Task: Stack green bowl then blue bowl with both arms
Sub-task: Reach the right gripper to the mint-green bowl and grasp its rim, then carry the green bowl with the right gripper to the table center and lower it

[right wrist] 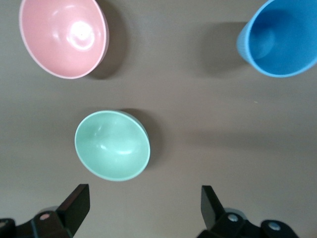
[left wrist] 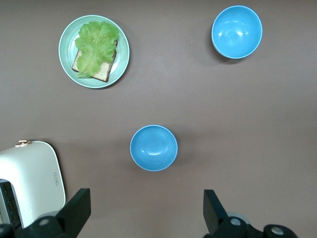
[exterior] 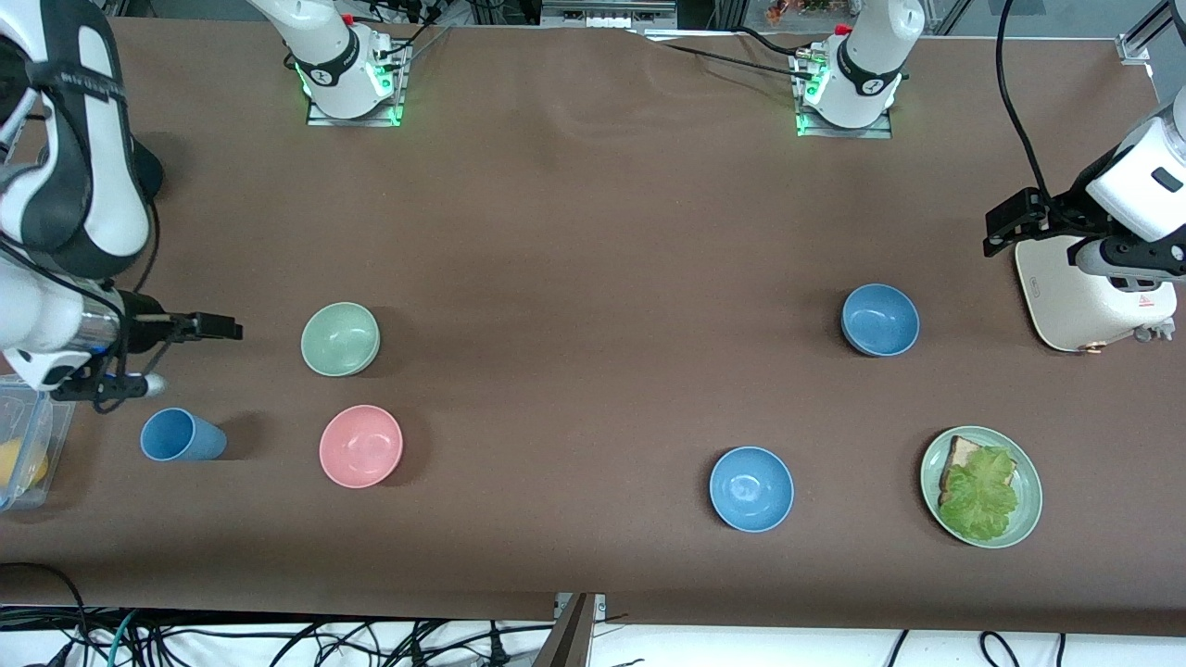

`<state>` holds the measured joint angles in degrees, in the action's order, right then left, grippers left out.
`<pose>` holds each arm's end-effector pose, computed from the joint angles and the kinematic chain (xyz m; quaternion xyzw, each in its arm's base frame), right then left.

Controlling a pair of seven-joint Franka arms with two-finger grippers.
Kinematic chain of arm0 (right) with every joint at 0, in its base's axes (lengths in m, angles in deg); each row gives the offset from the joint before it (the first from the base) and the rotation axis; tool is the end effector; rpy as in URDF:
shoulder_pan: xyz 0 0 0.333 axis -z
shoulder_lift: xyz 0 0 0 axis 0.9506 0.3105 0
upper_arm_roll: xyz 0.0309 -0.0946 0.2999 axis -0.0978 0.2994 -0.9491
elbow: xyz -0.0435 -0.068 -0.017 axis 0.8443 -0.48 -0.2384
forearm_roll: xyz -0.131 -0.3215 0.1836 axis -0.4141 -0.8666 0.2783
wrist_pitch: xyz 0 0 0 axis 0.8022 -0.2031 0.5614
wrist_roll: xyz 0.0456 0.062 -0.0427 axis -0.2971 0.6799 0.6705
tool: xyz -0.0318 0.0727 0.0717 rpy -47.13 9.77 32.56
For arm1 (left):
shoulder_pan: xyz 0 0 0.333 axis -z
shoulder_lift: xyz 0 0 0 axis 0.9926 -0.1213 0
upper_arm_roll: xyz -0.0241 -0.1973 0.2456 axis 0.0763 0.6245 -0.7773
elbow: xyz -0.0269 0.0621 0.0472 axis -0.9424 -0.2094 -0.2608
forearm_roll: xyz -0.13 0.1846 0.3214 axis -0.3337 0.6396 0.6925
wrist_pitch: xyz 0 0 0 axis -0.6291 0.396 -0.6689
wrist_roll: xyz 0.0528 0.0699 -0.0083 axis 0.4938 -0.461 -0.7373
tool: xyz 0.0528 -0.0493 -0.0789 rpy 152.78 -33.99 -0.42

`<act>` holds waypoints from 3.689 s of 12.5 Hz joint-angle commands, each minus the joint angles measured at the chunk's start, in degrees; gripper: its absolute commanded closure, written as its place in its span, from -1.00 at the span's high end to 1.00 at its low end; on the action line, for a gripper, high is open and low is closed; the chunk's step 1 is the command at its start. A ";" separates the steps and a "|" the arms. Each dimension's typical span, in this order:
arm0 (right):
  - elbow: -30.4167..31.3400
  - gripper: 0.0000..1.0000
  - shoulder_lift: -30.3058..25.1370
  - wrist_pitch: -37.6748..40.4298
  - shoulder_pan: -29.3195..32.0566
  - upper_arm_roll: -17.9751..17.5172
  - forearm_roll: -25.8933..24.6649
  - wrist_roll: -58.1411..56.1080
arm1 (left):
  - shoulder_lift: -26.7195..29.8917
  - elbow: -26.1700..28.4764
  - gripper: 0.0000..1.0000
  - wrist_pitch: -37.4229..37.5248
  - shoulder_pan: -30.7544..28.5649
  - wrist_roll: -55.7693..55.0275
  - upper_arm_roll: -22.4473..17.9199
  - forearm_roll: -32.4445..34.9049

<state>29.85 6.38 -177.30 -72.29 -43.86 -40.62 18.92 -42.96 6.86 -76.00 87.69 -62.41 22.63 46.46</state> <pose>0.6520 -0.0357 0.3717 -0.9928 -0.0067 0.0968 0.0704 0.5747 -0.0293 0.6067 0.9992 -0.0373 -0.0119 0.0019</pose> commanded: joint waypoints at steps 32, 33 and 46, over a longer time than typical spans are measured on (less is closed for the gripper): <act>21.02 -1.00 -1.00 -26.28 -8.39 -5.85 10.35 15.83 | 0.55 -1.53 1.00 1.15 -0.62 -0.07 0.45 -0.97; 19.97 -1.00 -0.83 -26.28 -10.67 -6.38 10.35 20.15 | 0.55 -1.53 1.00 1.15 -0.62 -0.07 0.45 -0.97; 4.14 -1.00 13.14 -28.04 -33.98 -6.74 15.01 48.75 | 0.55 -1.53 1.00 1.15 -0.44 -0.07 0.45 -0.97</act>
<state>36.13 17.81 -205.38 -104.86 -51.02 -26.68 65.58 -42.66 6.14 -75.91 87.27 -62.41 23.07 46.30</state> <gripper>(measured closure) 0.956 0.000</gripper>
